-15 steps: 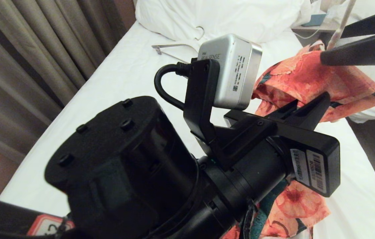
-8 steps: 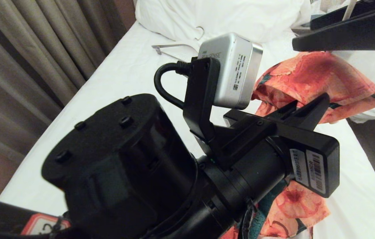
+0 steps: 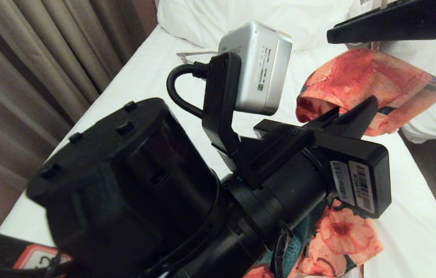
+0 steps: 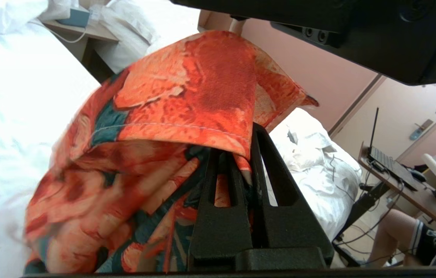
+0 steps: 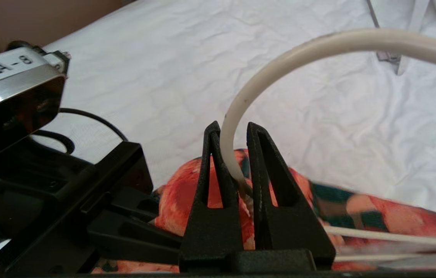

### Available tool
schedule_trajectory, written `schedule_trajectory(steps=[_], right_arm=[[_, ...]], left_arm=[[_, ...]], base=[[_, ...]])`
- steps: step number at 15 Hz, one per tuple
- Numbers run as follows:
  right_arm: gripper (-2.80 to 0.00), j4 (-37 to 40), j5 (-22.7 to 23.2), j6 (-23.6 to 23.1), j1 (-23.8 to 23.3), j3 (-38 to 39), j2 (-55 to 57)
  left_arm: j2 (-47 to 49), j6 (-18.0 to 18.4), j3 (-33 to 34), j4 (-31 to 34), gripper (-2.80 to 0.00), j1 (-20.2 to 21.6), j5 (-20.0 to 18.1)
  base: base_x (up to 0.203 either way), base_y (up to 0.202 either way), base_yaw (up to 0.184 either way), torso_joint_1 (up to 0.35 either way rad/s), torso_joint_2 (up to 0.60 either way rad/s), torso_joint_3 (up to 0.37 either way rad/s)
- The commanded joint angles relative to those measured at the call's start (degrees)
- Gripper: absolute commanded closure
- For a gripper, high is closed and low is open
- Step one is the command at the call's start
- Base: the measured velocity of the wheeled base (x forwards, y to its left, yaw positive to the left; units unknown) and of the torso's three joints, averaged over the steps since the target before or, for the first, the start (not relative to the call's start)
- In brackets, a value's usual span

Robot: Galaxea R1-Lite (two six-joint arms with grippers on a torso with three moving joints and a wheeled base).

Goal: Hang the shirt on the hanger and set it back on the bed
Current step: Take the clothes hanger out of the clothes

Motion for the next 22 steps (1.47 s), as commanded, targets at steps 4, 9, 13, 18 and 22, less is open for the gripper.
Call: schedule_trajectory(steps=[4,9,13,18,22], right_arm=[[0.0,-0.3,-5.7,0.2,0.9,-0.1,-0.2],[0.0,-1.6,-8.0,0.2,-0.1,-0.2,0.1],[0.0,-5.4,-9.7,0.4,-1.8,-0.2,1.0],[0.0,-5.5,-9.9,1.9,-3.3,-1.0,1.6],[0.0,-5.6,-10.0,1.8,-3.8,-1.5,1.6]], left_arm=[[0.0,0.4,0.2,-0.1,0.0,0.2,0.1],[-4.6,6.1,2.5,5.1,0.0,0.2,-1.2],[-9.4,7.3,3.4,13.8,0.0,0.2,-2.7],[-10.8,7.4,3.8,15.1,0.0,1.4,-3.4],[-11.0,7.7,4.5,15.0,-2.8,1.7,-4.6]], base=[[0.0,0.0,0.0,0.0,0.0,0.0],[0.0,0.0,0.0,0.0,0.0,0.0],[0.0,0.0,0.0,0.0,0.0,0.0],[0.0,0.0,0.0,0.0,0.0,0.0],[0.0,0.0,0.0,0.0,0.0,0.0]])
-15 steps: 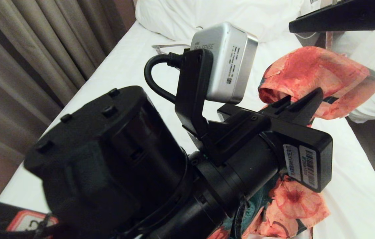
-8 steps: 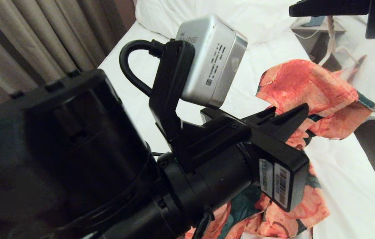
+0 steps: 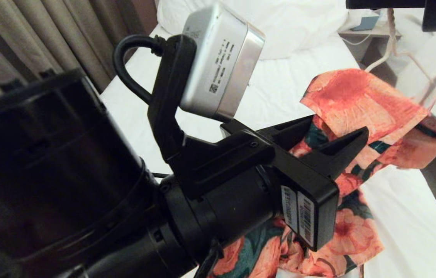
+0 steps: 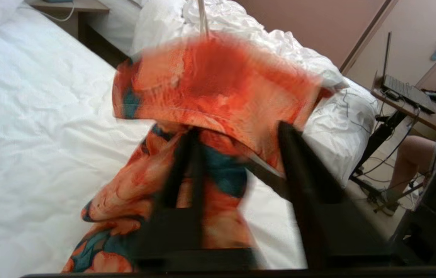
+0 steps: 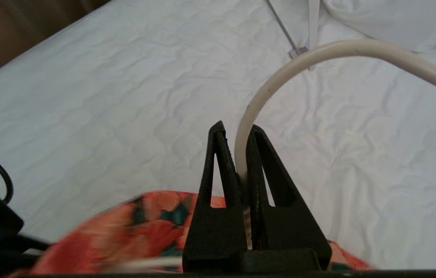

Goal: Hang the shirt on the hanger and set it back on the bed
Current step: Take the clothes hanger out of the clothes

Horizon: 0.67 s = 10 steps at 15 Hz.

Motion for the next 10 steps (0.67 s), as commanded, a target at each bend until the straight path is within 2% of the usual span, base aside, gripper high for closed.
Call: schedule_trajectory(steps=[1,5,10], right_arm=[[0.0,0.4,0.1,-0.1,-0.3,-0.2,0.1],[0.0,0.2,0.2,-0.2,-1.8,-1.7,1.2],[0.0,-1.9,0.2,-0.4,-4.7,-2.5,2.2]], left_arm=[[-0.4,0.1,0.3,-0.7,-2.8,0.0,-0.4],[-0.4,0.1,0.4,-0.9,-2.8,1.5,-1.0],[-3.2,0.1,-0.7,-0.8,-2.8,5.8,-1.2]], base=[[0.0,0.0,0.0,0.0,0.0,0.0],[0.0,0.0,0.0,0.0,0.0,0.0],[0.0,0.0,0.0,0.0,0.0,0.0]])
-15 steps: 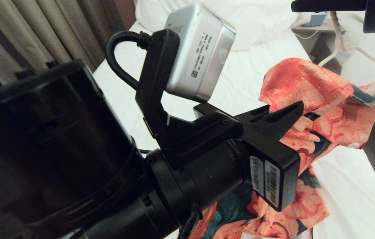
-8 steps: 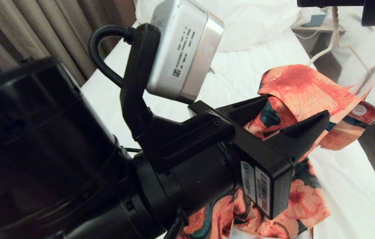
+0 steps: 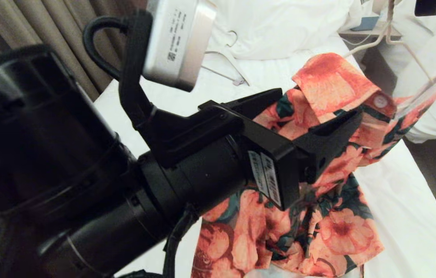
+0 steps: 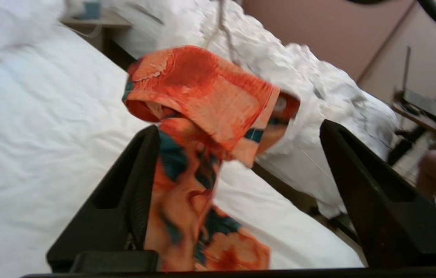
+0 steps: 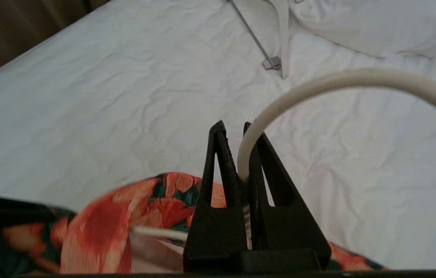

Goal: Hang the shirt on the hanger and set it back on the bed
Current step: Take the clothes hanger out of the clothes

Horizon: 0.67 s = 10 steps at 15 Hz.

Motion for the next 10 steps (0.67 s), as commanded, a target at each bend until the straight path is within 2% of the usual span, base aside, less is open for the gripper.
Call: schedule_trajectory(steps=[1,2,3,10], right_arm=[[0.0,0.2,0.0,-0.1,-0.7,-0.4,0.8],[0.0,0.2,0.0,-0.2,-1.1,-0.4,0.9],[0.0,-0.1,0.0,-0.3,-1.2,-0.4,1.3],[0.0,-2.9,0.3,-0.4,-1.8,-0.4,2.2]], left_arm=[[-2.2,0.0,-0.7,-0.1,-2.8,2.0,-0.2],[-2.9,0.1,-1.0,-0.1,-2.8,3.0,-0.2],[-3.6,0.0,-1.3,-0.1,0.0,3.8,-0.2],[-5.0,-0.2,-3.4,0.0,0.0,8.2,-0.4]], base=[[0.0,0.0,0.0,0.0,0.0,0.0],[0.0,0.0,0.0,0.0,0.0,0.0],[0.0,0.0,0.0,0.0,0.0,0.0],[0.0,0.0,0.0,0.0,0.0,0.0]])
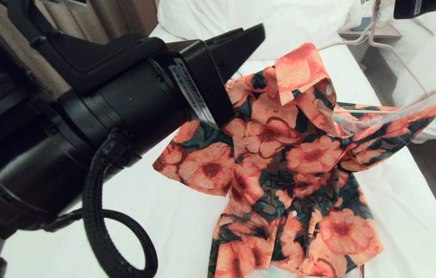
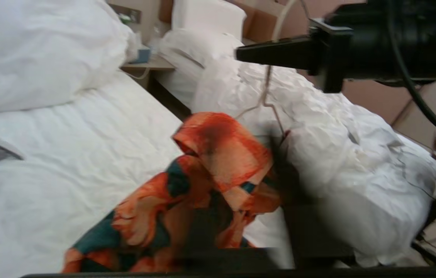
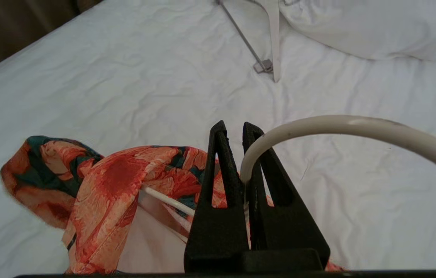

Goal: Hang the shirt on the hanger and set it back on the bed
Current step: Take the clothes hanger out of the clothes

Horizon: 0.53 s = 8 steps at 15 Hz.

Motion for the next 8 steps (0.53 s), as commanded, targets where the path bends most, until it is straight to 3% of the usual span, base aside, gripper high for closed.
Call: schedule_trajectory(steps=[1,6,8], right_arm=[[0.0,-0.3,0.0,-0.4,0.0,0.2,0.0],[0.0,-0.5,-0.1,-0.7,-0.4,0.8,0.2],[0.0,-0.5,-0.1,-0.7,-0.6,0.5,0.3]], left_arm=[[-0.2,-0.1,-0.9,-0.3,0.0,1.8,0.0],[-0.4,-0.2,-1.8,1.4,0.0,2.7,0.1],[-0.9,-0.1,-1.8,1.5,0.0,2.7,0.1]], base=[[0.0,0.0,0.0,0.0,0.0,0.0],[0.0,0.0,0.0,0.002,-0.01,-0.009],[0.0,0.0,0.0,0.056,-0.29,-0.229]])
